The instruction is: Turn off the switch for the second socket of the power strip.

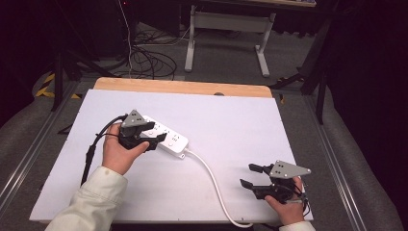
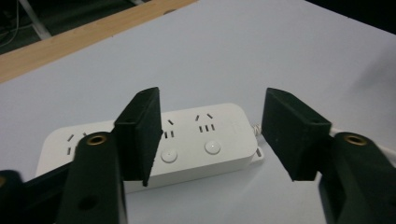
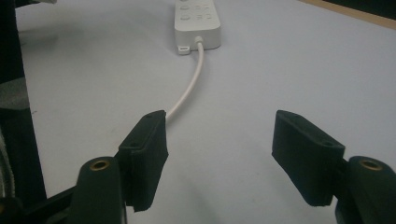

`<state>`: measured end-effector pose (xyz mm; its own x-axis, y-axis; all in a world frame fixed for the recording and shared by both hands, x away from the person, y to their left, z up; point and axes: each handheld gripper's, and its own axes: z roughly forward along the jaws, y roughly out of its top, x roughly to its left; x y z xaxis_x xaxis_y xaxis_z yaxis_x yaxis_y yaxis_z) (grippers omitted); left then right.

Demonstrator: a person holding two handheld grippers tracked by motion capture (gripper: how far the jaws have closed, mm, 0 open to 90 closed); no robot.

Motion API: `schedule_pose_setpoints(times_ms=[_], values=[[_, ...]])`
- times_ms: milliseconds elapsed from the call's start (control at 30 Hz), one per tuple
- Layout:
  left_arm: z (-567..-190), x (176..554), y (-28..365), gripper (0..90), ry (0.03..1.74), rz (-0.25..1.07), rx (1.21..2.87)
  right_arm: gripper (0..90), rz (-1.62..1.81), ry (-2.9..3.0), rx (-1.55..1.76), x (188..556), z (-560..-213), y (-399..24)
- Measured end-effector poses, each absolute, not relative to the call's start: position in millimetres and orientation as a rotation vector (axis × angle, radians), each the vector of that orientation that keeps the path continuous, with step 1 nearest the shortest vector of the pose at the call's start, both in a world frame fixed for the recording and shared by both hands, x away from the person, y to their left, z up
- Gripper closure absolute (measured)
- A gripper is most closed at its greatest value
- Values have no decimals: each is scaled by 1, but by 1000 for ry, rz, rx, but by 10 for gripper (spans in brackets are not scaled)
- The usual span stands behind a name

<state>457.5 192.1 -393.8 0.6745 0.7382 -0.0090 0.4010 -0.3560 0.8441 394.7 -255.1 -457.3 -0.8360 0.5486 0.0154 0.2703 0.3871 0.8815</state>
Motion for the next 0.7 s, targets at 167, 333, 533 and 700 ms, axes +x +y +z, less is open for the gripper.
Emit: schedule_pose_setpoints(times_ms=[167, 333, 533, 700], values=[[-386, 442, 201, 241, 839, 498, 1960, 360, 1427, 2373, 718, 395, -457, -255], [-383, 426, 212, 208, 808, 481, 1912, 360, 1428, 2371, 719, 395, -457, -254], [-385, 407, 225, 182, 783, 488, 1899, 359, 1429, 2372, 720, 395, -457, -254], [-391, 394, 240, 146, 755, 459, 1902, 359, 1429, 2372, 721, 395, -458, -254]])
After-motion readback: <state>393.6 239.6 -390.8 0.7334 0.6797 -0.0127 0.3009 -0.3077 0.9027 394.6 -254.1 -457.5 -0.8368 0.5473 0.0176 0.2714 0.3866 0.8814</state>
